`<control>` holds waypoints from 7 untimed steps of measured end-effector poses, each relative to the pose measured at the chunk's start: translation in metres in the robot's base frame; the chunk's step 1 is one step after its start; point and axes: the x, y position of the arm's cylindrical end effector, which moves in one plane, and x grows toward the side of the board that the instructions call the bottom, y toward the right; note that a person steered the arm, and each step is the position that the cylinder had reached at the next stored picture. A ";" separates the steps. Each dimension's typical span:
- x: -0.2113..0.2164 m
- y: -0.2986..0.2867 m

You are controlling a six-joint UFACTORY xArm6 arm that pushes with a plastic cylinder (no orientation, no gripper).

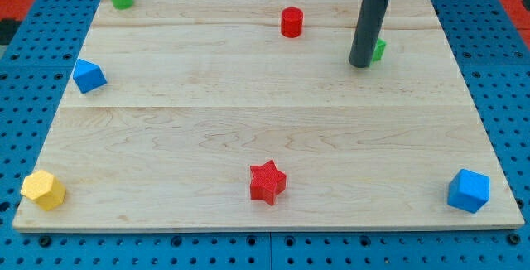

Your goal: Push the yellow hexagon towards the center right

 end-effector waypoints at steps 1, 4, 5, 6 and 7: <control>0.005 -0.003; 0.051 0.068; 0.051 0.057; 0.051 0.038; 0.051 -0.014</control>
